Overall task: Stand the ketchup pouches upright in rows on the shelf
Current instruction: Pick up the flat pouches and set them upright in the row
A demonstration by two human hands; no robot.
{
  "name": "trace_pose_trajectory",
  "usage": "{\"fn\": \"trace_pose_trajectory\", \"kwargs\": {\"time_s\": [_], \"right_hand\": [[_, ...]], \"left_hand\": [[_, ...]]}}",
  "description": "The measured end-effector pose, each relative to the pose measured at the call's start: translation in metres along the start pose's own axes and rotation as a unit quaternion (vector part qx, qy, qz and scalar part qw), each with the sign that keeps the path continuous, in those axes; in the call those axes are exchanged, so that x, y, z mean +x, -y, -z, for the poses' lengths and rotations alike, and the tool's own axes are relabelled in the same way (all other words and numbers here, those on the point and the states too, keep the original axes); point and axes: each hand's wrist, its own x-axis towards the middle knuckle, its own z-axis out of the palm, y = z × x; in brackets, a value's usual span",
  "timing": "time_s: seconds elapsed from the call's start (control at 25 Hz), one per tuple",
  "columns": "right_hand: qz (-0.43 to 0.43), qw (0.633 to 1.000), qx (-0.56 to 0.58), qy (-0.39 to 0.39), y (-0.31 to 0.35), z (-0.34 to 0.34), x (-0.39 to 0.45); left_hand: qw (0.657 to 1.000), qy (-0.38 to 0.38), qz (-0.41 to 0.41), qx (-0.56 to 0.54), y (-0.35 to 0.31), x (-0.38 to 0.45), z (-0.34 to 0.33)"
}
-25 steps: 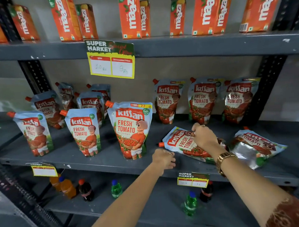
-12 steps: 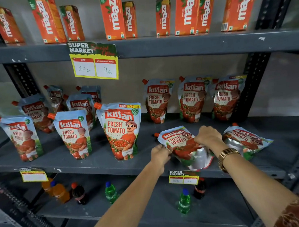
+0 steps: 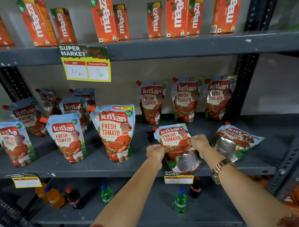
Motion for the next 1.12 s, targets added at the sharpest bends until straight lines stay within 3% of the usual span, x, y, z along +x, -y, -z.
{"fn": "trace_pose_trajectory", "kwargs": {"time_s": [0.2, 0.36, 0.56, 0.72, 0.88, 1.12], "right_hand": [[0.109, 0.988, 0.087, -0.062, 0.01, -0.006, -0.02], [0.169, 0.973, 0.126, -0.097, 0.013, -0.004, -0.038], [0.151, 0.983, 0.035, -0.101, 0.011, -0.002, -0.037], [0.133, 0.963, 0.08, -0.22, 0.009, 0.015, -0.05], [0.099, 0.908, 0.136, -0.383, 0.001, 0.037, -0.071], [0.043, 0.902, 0.14, -0.406, -0.023, 0.074, -0.066]], "left_hand": [[0.991, 0.047, -0.129, -0.006, -0.027, -0.006, 0.005], [0.983, 0.052, -0.173, -0.014, -0.03, -0.001, 0.008], [0.981, 0.019, -0.18, 0.07, -0.028, 0.002, 0.006], [0.967, -0.007, -0.224, 0.122, -0.037, -0.008, 0.012], [0.934, -0.043, -0.34, 0.1, -0.028, -0.021, 0.015], [0.899, 0.03, -0.417, 0.131, -0.025, -0.05, -0.027]]}}
